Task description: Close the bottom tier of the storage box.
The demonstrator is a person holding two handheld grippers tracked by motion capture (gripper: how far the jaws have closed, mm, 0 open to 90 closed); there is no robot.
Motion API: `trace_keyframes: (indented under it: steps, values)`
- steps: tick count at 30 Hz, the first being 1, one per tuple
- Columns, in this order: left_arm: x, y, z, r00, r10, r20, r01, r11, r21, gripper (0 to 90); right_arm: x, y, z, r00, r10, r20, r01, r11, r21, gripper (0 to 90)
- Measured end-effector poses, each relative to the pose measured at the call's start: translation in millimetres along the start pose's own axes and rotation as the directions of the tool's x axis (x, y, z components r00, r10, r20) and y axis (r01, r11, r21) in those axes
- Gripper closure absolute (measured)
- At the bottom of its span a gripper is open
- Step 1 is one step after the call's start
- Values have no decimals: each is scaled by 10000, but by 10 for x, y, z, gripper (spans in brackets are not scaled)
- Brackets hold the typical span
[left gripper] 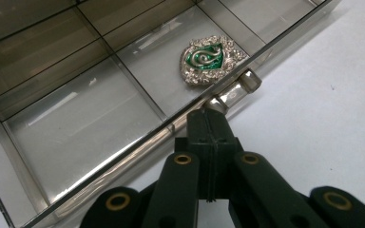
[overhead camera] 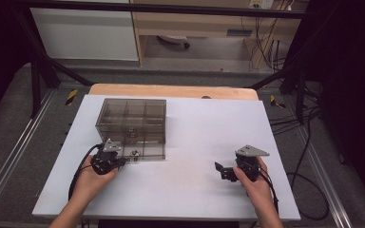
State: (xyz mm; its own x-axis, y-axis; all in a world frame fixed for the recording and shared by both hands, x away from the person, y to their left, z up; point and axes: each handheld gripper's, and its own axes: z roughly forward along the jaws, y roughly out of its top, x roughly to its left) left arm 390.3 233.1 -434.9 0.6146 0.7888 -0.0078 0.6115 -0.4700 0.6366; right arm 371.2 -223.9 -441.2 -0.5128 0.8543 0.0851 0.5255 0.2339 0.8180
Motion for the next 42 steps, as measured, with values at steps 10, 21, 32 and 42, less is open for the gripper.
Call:
trace_keyframes:
  steps: [10, 21, 32, 42]
  values:
    - [34, 19, 22, 10000, -16, -21, 16, 10000, 28, 900, 0, -2, 6, 10000, 39, -16, -39, 10000, 23, 28]
    - [62, 67, 45, 10000, -40, -66, 40, 10000, 10, 900, -3, -3, 8, 10000, 40, -24, -40, 10000, 29, 28]
    - [75, 113, 59, 9999, 1, -118, -1, 10000, 9, 900, -4, -1, 7, 10000, 76, -24, -76, 10000, 25, 28]
    - [88, 143, 69, 9998, 27, -182, -27, 10000, -18, 900, -6, 1, 3, 9999, 100, -24, -100, 10000, 2, 28]
